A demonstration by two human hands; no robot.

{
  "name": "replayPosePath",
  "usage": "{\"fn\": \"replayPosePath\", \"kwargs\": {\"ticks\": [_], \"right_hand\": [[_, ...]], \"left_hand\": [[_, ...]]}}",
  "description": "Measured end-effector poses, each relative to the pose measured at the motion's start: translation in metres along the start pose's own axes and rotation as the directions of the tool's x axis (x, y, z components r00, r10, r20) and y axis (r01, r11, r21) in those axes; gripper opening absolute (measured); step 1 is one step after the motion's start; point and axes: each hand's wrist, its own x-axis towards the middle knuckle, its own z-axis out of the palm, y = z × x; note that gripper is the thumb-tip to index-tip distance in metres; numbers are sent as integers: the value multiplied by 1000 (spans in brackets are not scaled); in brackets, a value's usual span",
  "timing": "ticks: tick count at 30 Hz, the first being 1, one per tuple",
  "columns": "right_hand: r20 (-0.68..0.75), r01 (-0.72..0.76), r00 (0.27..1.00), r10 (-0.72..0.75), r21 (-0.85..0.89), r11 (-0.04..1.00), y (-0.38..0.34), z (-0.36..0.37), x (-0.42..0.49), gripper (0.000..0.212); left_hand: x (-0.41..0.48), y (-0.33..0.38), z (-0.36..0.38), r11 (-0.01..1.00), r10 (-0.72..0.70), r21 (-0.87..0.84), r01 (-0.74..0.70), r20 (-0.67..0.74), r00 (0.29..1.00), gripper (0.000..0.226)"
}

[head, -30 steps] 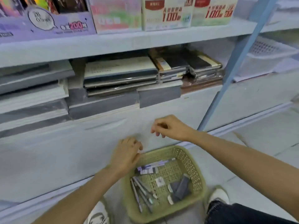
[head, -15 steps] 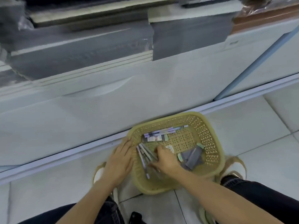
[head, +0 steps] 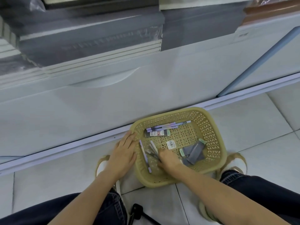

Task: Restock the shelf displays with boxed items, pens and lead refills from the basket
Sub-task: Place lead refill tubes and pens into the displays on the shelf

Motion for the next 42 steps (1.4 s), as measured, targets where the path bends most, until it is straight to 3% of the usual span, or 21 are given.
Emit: {"fn": "replayPosePath", "kwargs": {"ticks": [3, 5, 7, 8, 9, 10, 11, 13, 15, 18, 20, 23, 26, 29, 32, 35, 38, 42], "right_hand": [[35, 36, 998, -46, 256, 966, 11, -18, -5, 21], [4, 77, 996, -90, 478, 875, 16, -40, -13, 15], [-48, 132, 990, -131, 634, 762, 15, -68, -23, 12], [-87, 177, 983, -161, 676, 715, 12, -82, -29, 13], [-123, 225, 973, -196, 701, 677, 9, -95, -34, 16], [-150, 271, 960, -237, 712, 648, 5, -107, -40, 18], [-163, 309, 946, -280, 713, 629, 0, -116, -45, 17], [-172, 365, 920, -353, 706, 607, -8, -131, -57, 14], [-191, 401, 903, -384, 696, 596, -15, -143, -69, 14], [-221, 419, 895, -387, 713, 562, -18, -165, -86, 27], [-192, 408, 897, -398, 704, 581, -15, -180, -98, 25], [-63, 380, 897, -437, 615, 691, -9, -206, -119, 33], [72, 387, 864, -498, 538, 749, -7, -229, -140, 30], [78, 407, 859, -506, 495, 768, -6, -249, -159, 28], [-60, 435, 878, -476, 515, 738, -1, -269, -175, 30], [-268, 483, 871, -413, 628, 610, 8, -292, -193, 28], [-514, 612, 791, -331, 667, 425, 9, -311, -211, 14], [-748, 778, 625, -224, 569, 267, -14, -334, -231, 17]], "left_hand": [[2, 8, -6, 999, -22, -51, 20, -42, 999, 38], [7, 17, -12, 991, -64, -123, 48, -122, 991, 29], [13, 33, -19, 931, -187, -335, 142, -107, 977, 26], [17, 44, -25, 828, -264, -516, 220, -14, 964, 27], [21, 56, -32, 649, -304, -704, 289, 109, 946, 31], [26, 67, -36, 448, -308, -830, 331, 204, 929, 36], [31, 76, -39, 315, -312, -891, 326, 227, 923, 37], [38, 91, -49, 227, -406, -939, 257, 148, 902, 30], [40, 102, -59, 203, -550, -955, 216, 71, 832, 28], [41, 113, -80, 123, -611, -987, 102, 6, 791, 28], [39, 117, -100, 111, -622, -994, -8, -76, 779, 25], [31, 118, -129, 151, -596, -984, -97, -168, 785, 23], [22, 115, -152, 220, -478, -973, -70, -170, 862, 21], [12, 117, -174, 328, -343, -945, 7, -112, 932, 22], [2, 122, -193, 377, -295, -926, -23, -143, 945, 21], [-10, 126, -215, 405, -292, -909, -99, -231, 928, 13], [-19, 134, -238, 418, -282, -898, -141, -276, 919, 9], [-25, 158, -271, 404, -248, -890, -213, -331, 911, 16]]}}
